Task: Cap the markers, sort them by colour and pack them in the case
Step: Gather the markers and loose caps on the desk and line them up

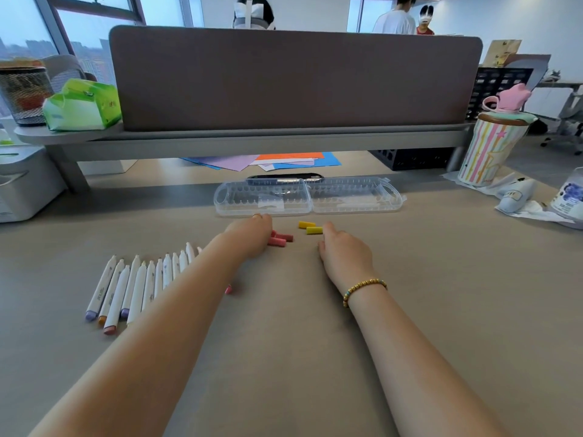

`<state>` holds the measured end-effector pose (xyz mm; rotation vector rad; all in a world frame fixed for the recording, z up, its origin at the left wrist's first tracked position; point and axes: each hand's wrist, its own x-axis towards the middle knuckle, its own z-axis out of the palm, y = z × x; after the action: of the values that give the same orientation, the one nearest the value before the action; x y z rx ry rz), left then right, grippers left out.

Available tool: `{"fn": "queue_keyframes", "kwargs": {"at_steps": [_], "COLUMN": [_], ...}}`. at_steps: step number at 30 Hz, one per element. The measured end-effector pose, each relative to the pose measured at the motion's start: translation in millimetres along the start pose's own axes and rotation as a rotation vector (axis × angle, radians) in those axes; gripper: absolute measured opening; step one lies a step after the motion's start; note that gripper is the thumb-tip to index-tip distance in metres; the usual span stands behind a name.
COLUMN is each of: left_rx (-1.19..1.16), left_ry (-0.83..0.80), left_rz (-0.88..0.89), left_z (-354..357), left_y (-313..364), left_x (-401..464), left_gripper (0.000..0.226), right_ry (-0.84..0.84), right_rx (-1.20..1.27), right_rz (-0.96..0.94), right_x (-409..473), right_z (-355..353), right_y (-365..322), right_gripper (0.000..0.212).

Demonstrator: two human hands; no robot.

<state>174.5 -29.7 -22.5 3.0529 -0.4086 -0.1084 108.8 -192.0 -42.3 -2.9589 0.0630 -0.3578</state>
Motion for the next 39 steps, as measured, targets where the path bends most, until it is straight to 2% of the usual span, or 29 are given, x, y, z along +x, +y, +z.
{"fn": "queue_keyframes", "kwargs": {"at_steps": [2, 4, 8, 11, 15, 18, 23, 25, 27, 31, 34, 36, 39], "left_rx": [0.002, -0.110, -0.154, -0.140, -0.108, -0.064, -0.048, -0.088, -0.054, 0.108, 0.135, 0.140, 0.092], "left_ry": [0.027, 0.028, 0.114, 0.217, 0.081, 0.023, 0.011, 0.010, 0.019, 0.003, 0.010, 0.018, 0.075], "left_rz": [0.032, 0.077, -0.069, 0.012, 0.166, 0.208, 0.326, 0.220, 0.153, 0.129, 0.187, 0.235, 0.201], "left_z": [0, 2, 3, 6, 4, 8, 14, 18, 20, 20, 19, 17, 13], "left_y": [0, -2, -7, -12, -10, -7, 3, 6, 11, 16, 14, 11, 11], "left_x": [0, 2, -6, -1, -2, -4, -6, -1, 4, 12, 12, 9, 2], "left_gripper": [0.035, 0.028, 0.029, 0.027, 0.043, 0.048, 0.026, 0.023, 0.032, 0.041, 0.044, 0.044, 0.040], "right_ry": [0.006, -0.003, -0.029, -0.053, -0.101, -0.105, -0.064, -0.040, 0.008, 0.065, 0.104, 0.116, 0.101], "right_rx": [-0.012, -0.013, -0.014, -0.002, 0.022, -0.007, -0.006, 0.047, 0.201, 0.655, 0.855, 0.847, 0.677], "right_rz": [0.004, 0.003, 0.013, 0.034, 0.097, 0.102, 0.027, 0.036, 0.099, 0.265, 0.323, 0.301, 0.201], "right_x": [2, 3, 4, 5, 3, 1, -2, 0, 4, 11, 14, 17, 18], "right_z": [1, 1, -3, -3, -5, -6, -7, -5, -4, -2, -1, 1, 4], "right_y": [4, 8, 9, 7, 4, -3, -9, -8, -5, 7, 13, 13, 9], "right_gripper": [0.015, 0.016, 0.015, 0.017, 0.023, 0.028, 0.030, 0.027, 0.020, 0.022, 0.025, 0.025, 0.025]}}
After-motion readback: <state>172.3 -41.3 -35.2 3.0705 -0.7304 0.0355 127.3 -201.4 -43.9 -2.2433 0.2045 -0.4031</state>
